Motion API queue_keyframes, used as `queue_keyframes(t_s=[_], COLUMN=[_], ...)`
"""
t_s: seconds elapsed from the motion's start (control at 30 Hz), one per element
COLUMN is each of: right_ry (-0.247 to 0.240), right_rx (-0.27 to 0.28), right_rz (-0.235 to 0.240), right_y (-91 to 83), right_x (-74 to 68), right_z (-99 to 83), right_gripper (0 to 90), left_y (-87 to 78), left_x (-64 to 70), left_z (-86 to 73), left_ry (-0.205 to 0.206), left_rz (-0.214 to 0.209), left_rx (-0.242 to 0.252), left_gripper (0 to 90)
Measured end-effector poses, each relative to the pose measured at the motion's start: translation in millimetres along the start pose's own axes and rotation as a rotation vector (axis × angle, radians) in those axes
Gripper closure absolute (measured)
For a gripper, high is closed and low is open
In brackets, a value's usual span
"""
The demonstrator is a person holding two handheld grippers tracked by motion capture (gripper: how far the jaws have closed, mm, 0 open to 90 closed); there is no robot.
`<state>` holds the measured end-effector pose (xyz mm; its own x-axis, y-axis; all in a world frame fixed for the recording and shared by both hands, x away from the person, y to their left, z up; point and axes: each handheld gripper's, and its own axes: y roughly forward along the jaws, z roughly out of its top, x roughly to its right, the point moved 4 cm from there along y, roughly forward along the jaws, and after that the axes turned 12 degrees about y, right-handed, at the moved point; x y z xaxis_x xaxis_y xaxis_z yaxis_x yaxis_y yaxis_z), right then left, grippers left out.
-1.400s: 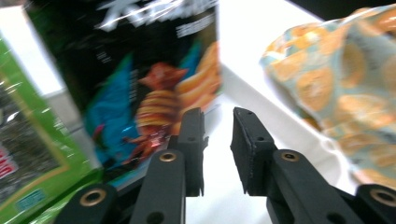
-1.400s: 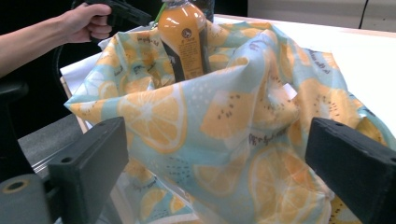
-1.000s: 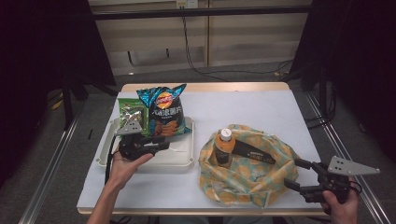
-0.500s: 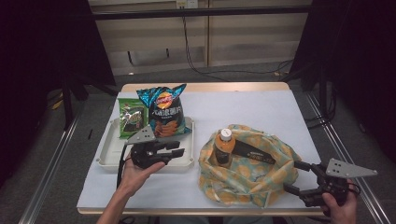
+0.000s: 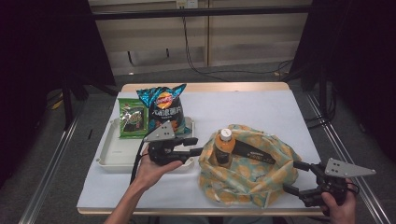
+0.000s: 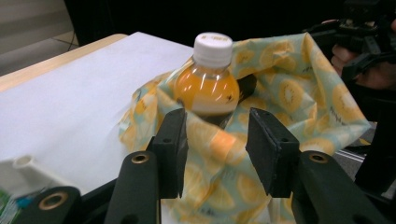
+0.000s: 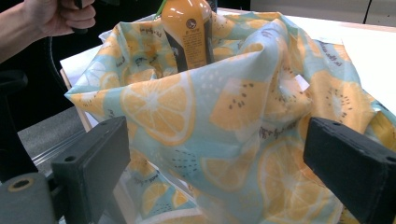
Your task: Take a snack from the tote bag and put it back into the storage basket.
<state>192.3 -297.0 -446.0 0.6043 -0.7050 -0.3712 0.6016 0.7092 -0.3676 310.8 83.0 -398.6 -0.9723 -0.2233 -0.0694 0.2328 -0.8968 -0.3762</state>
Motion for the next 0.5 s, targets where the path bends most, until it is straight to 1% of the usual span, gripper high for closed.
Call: queue_keyframes(t_s=[0.13,0.17,0.2,0.23,0.27,0.33,0.43,0.47,0.5], right_ry=[0.002,0.002,0.003,0.004,0.005,0.002,0.002,0.000,0.000], right_rx=[0.000,0.002,0.003,0.004,0.003,0.002,0.002,0.001,0.001], right_rz=[0.000,0.000,-0.001,-0.001,0.000,0.002,0.003,0.004,0.002], right_y=[-0.7,-0.8,-0.8,-0.9,-1.0,-0.9,-1.1,-1.4,-1.8], right_x=[0.1,0.6,1.0,1.0,0.6,0.2,0.3,0.0,0.1], right_z=[-0.1,-0.3,-0.1,-0.1,-0.1,-0.2,-0.3,-0.4,-0.5], right_gripper=[6.4,6.4,6.3,6.3,6.3,6.2,6.0,6.0,6.0], left_y=[10.4,11.7,13.8,15.0,17.1,21.6,28.6,30.2,32.7], left_x=[-2.0,-2.9,-3.5,-3.9,-3.8,-3.5,-4.7,-5.8,-6.8], left_z=[7.4,8.8,11.1,12.8,15.1,19.7,26.3,28.1,29.8], left_ry=[0.007,0.007,0.003,0.005,0.009,0.026,0.037,0.045,0.043], left_rz=[-0.021,-0.016,-0.020,-0.011,-0.019,-0.024,-0.024,-0.020,-0.030], left_rx=[0.017,0.017,0.033,0.031,0.037,0.033,0.045,0.042,0.054], left_gripper=[56.6,55.4,55.3,55.2,55.1,55.2,55.1,54.8,54.3])
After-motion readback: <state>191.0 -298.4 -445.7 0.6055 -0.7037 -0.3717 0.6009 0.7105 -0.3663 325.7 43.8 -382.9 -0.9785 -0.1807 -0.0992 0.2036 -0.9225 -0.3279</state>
